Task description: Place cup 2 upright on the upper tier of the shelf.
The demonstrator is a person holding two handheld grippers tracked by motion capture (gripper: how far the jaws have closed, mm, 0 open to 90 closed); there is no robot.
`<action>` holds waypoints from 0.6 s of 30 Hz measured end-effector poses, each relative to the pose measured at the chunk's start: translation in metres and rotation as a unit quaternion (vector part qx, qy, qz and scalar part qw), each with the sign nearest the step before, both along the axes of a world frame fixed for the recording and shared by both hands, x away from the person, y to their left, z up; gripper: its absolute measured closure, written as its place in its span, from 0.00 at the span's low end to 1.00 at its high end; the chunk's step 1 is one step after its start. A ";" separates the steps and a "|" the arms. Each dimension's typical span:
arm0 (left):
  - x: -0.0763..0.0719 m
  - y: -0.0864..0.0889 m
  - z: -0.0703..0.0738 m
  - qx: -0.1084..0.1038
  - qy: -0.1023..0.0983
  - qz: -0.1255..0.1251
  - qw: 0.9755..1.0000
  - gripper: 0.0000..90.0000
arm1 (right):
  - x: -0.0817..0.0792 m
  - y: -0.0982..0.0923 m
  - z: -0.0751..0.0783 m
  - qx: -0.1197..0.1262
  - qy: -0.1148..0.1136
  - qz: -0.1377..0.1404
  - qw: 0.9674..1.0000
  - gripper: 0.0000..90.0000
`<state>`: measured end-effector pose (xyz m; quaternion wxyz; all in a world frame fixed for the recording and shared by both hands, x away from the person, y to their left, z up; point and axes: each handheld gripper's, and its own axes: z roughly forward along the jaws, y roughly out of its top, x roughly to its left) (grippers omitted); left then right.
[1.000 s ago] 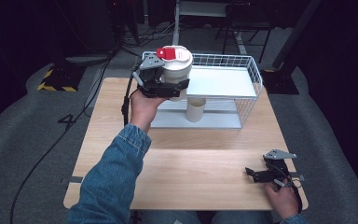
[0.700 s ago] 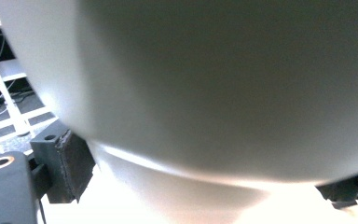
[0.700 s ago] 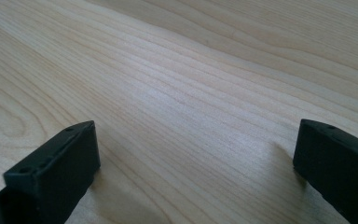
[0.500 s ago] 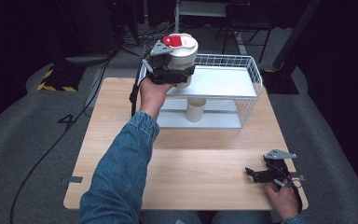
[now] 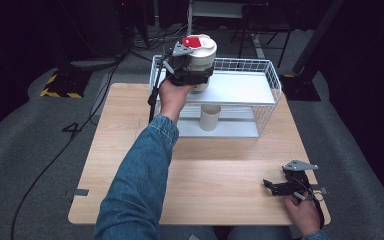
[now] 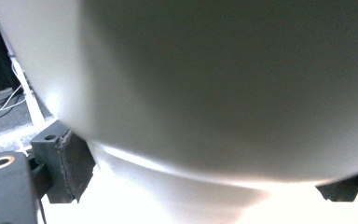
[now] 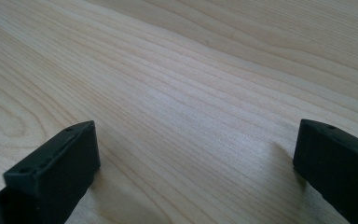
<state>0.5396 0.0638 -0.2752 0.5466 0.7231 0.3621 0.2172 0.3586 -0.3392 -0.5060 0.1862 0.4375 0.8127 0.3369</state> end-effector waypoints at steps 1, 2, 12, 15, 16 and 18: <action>0.002 -0.002 -0.002 0.002 0.001 0.003 1.000 0.12 | 0.000 0.000 0.000 0.000 0.000 0.000 1.000 0.01; 0.003 -0.002 -0.002 0.003 0.002 0.004 1.000 0.12 | 0.000 0.000 0.000 0.000 0.000 0.000 1.000 0.01; 0.015 -0.009 -0.013 0.001 0.018 0.018 1.000 0.12 | 0.000 0.000 0.000 0.000 0.000 0.000 1.000 0.01; 0.016 -0.010 -0.016 0.002 0.019 0.020 1.000 0.12 | 0.000 0.000 0.000 0.000 0.000 0.000 1.000 0.01; 0.016 -0.011 -0.016 0.002 0.018 0.023 1.000 0.12 | 0.000 0.000 0.000 0.000 0.000 0.000 1.000 0.01; 0.016 -0.012 -0.016 0.005 0.016 0.024 1.000 0.12 | 0.000 0.000 0.000 0.000 0.000 0.000 1.000 0.01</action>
